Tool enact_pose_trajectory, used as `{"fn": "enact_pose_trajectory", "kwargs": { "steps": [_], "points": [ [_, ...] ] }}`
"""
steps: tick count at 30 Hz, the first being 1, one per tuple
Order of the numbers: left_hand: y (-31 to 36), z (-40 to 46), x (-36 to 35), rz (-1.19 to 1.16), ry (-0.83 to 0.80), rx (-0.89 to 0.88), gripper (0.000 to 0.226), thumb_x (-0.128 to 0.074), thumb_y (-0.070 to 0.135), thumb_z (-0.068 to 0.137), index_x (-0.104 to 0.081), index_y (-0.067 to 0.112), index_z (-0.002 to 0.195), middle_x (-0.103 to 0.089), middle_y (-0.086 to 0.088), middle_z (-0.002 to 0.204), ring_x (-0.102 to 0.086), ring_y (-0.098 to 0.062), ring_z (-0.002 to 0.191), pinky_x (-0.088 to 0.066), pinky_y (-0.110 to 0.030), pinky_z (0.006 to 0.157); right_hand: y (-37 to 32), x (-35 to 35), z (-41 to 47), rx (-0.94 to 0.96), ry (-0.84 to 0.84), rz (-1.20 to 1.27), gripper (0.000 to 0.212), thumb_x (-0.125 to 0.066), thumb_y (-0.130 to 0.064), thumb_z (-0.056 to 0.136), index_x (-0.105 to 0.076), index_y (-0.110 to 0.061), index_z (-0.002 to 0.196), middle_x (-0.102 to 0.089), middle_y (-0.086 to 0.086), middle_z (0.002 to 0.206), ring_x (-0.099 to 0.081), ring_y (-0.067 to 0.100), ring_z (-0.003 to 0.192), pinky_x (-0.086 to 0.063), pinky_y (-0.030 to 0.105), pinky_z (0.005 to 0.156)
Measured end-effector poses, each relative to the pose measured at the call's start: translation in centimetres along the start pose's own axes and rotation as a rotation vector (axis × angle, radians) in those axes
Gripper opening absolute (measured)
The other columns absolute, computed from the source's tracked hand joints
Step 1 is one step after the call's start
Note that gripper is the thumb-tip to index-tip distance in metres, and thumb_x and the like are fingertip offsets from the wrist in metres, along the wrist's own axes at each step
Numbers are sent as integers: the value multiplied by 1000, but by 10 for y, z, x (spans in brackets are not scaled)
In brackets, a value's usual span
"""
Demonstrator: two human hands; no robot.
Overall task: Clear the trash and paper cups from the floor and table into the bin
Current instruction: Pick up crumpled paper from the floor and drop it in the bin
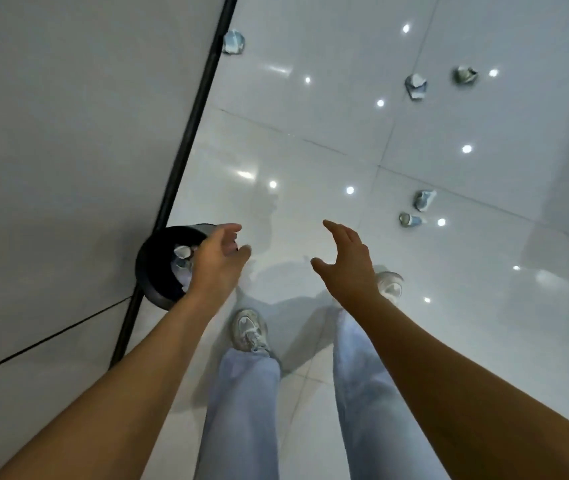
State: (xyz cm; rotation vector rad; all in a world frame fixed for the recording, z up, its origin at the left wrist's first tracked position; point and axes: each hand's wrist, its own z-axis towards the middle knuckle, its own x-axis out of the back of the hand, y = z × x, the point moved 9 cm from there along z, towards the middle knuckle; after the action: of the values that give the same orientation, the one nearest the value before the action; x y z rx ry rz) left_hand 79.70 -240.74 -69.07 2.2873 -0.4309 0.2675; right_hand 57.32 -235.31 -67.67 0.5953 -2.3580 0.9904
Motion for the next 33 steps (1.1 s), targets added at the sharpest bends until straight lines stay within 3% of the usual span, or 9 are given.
{"fn": "enact_pose_trajectory", "kwargs": {
  "steps": [2, 6, 9, 13, 18, 24, 29, 33],
  "points": [
    [28, -2, -44, 29, -48, -46, 29, -64, 6, 86, -57, 23, 108, -57, 4, 107, -56, -9, 94, -42, -2, 66, 26, 35, 9, -24, 34, 34, 67, -66, -19, 86, -35, -27, 145, -35, 3, 150, -36, 26, 132, -32, 30, 102],
    [69, -10, -135, 73, -102, -70, 29, -65, 9, 86, -57, 28, 107, -56, 8, 106, -57, -11, 98, -43, -19, 77, 80, 99, 28, -49, 63, 83, 68, -66, -20, 85, -35, -28, 145, -35, 1, 149, -36, 26, 132, -32, 28, 98],
    [90, -22, -206, 158, -153, -64, 30, -65, 14, 87, -56, 29, 111, -56, 8, 110, -56, -9, 100, -42, -17, 74, 124, 144, 37, -78, 83, 119, 68, -66, -21, 85, -35, -27, 145, -36, 1, 149, -36, 25, 133, -32, 29, 101],
    [116, -32, -289, 222, -204, -57, 33, -65, 14, 87, -56, 24, 117, -56, 7, 113, -56, -11, 102, -42, -20, 78, 179, 193, 49, -121, 108, 149, 67, -66, -22, 85, -35, -26, 145, -37, 2, 148, -38, 25, 131, -31, 24, 91],
    [143, -23, -367, 305, -260, -100, 32, -66, 15, 86, -57, 22, 117, -56, 7, 110, -56, -10, 99, -41, -14, 71, 235, 233, 68, -163, 163, 219, 64, -66, -30, 86, -38, -25, 143, -41, 1, 146, -38, 24, 132, -31, 29, 102],
    [133, 19, -426, 366, -312, -128, 30, -67, 12, 85, -59, 21, 112, -59, 5, 107, -57, -13, 101, -42, -19, 79, 297, 224, 107, -238, 212, 349, 64, -69, -33, 84, -40, -27, 140, -43, -3, 144, -39, 20, 131, -24, 21, 99],
    [76, 75, -473, 375, -392, -58, 32, -69, 11, 83, -60, 20, 112, -59, 5, 105, -60, -16, 101, -46, -23, 80, 366, 181, 158, -327, 252, 396, 62, -71, -30, 82, -43, -24, 137, -46, 0, 139, -41, 20, 128, -29, 29, 105],
    [23, 136, -509, 388, -404, -42, 35, -70, 12, 82, -61, 18, 116, -60, 1, 109, -59, -12, 97, -45, -18, 71, 421, 137, 220, -323, 236, 318, 60, -72, -26, 81, -46, -20, 136, -47, 1, 138, -41, 21, 127, -28, 28, 104]
  ]
}}
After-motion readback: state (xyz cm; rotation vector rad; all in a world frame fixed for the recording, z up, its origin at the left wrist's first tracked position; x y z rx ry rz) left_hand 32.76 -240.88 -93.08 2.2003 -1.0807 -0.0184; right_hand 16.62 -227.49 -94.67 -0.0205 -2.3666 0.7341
